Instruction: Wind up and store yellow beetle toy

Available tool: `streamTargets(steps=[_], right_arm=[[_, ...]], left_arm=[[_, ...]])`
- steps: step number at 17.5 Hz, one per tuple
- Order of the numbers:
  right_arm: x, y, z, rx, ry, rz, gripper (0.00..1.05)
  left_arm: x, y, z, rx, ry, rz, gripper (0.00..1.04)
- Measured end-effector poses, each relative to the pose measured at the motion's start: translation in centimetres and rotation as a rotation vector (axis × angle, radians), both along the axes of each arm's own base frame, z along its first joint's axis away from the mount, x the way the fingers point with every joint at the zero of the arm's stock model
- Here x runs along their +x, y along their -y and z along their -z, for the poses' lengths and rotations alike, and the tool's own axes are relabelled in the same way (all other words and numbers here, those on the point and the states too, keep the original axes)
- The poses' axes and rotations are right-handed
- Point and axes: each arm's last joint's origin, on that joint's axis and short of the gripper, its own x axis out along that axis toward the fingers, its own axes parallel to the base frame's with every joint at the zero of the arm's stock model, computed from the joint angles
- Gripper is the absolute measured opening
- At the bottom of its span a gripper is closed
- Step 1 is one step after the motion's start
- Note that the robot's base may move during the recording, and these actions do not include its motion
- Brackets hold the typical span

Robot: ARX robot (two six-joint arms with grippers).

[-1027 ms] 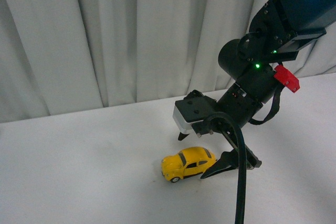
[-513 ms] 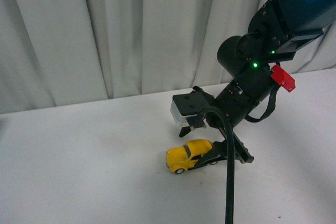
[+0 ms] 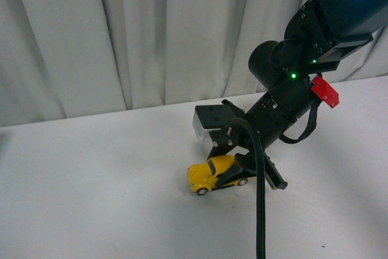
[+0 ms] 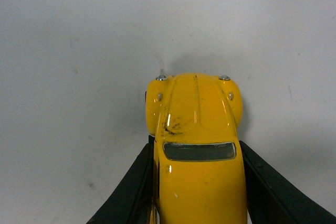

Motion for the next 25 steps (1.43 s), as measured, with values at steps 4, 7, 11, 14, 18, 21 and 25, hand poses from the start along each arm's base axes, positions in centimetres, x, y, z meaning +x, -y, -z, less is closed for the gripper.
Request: streamTargets(steps=[4, 7, 11, 14, 18, 21, 25], right_arm=[[0.3, -2.0, -0.2, 0.019, 0.025, -0.024, 0.41], [0.3, -3.3, 0.5, 0.028, 0.018, 0.003, 0.41], [0.1, -3.3, 1.0, 0.039, 0.006, 0.043, 0.41], [-0.2, -2.6, 1.4, 0.049, -0.019, 0.078, 0.41], [-0.5, -0.2, 1.9, 0.063, -0.046, 0.126, 0.41], [-1.1, 0.8, 2.0, 0.065, -0.048, 0.135, 0.41], [-2.7, 3.4, 2.0, 0.056, -0.060, 0.165, 0.41]], left_arm=[[0.0, 0.0, 0.0, 0.000, 0.000, 0.000, 0.98], [0.0, 0.0, 0.0, 0.000, 0.000, 0.000, 0.98], [0.0, 0.0, 0.0, 0.000, 0.000, 0.000, 0.98], [0.0, 0.0, 0.0, 0.000, 0.000, 0.000, 0.98], [0.0, 0.0, 0.0, 0.000, 0.000, 0.000, 0.98], [0.0, 0.0, 0.0, 0.000, 0.000, 0.000, 0.98], [0.0, 0.0, 0.0, 0.000, 0.000, 0.000, 0.98]])
